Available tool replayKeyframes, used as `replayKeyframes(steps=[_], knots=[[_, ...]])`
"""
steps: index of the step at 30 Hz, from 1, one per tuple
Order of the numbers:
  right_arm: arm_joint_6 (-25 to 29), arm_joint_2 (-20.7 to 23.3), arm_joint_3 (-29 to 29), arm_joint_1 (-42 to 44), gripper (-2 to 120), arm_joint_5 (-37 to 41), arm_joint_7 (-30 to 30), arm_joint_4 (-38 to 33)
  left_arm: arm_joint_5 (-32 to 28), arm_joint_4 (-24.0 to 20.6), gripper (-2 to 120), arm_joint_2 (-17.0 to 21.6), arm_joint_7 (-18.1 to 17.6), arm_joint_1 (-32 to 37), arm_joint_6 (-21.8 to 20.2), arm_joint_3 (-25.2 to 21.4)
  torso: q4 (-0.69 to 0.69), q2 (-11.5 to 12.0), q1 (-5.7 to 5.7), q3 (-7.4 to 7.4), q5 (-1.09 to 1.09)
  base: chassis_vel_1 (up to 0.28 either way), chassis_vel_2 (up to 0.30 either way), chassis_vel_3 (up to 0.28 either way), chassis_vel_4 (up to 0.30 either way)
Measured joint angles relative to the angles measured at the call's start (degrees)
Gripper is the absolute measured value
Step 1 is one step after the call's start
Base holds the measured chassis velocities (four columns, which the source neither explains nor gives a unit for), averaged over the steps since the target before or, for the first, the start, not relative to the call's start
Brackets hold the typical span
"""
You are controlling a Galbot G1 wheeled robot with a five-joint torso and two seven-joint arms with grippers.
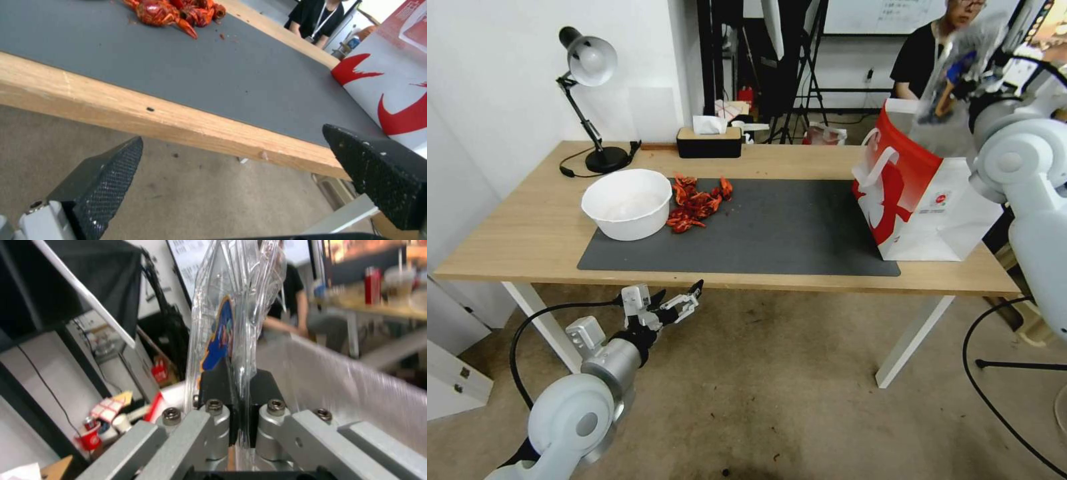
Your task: Close the takeout container lid, then place the container into the takeout bag.
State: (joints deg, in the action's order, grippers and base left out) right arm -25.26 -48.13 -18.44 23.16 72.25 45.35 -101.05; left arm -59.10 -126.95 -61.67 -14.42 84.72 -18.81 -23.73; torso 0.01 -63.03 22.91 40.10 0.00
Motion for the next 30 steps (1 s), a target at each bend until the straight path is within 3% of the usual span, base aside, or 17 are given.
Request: replayKeyframes(steps=[3,13,16,24,30], knots=[[-0.5,0.0,-1.1,0.7,0,5.7,2.8,0.3,0.8,0.5,100,-0.4,0.0,0.0,0.3,0.7,-0.01,0.0,0.00,0.00,0.00,0.000,0.000,0.000,0.000],[-1.8,-0.5,-2.7,1.9,1,12.6,6.6,-0.3,1.2,0.7,100,-0.3,0.0,0.1,0.5,1.0,-0.02,0.0,0.00,0.00,-0.01,0.000,0.000,0.000,0.000],[-2.3,-0.5,-2.9,2.4,16,13.2,7.5,-0.3,1.3,0.7,100,-0.3,0.0,0.0,0.6,1.1,-0.01,0.0,0.00,0.00,0.00,0.000,0.000,0.000,0.000],[-2.7,-0.6,-2.9,2.6,41,11.5,7.8,0.1,1.4,0.9,100,-0.1,-0.1,-0.2,0.8,1.2,-0.01,0.0,0.00,0.00,0.00,0.000,0.000,0.000,0.000],[-2.3,-0.7,-2.8,3.5,64,8.9,4.6,0.2,1.3,1.3,100,0.4,-0.2,-0.5,1.2,1.1,-0.01,0.0,0.00,0.00,0.00,0.000,0.000,0.000,0.000]])
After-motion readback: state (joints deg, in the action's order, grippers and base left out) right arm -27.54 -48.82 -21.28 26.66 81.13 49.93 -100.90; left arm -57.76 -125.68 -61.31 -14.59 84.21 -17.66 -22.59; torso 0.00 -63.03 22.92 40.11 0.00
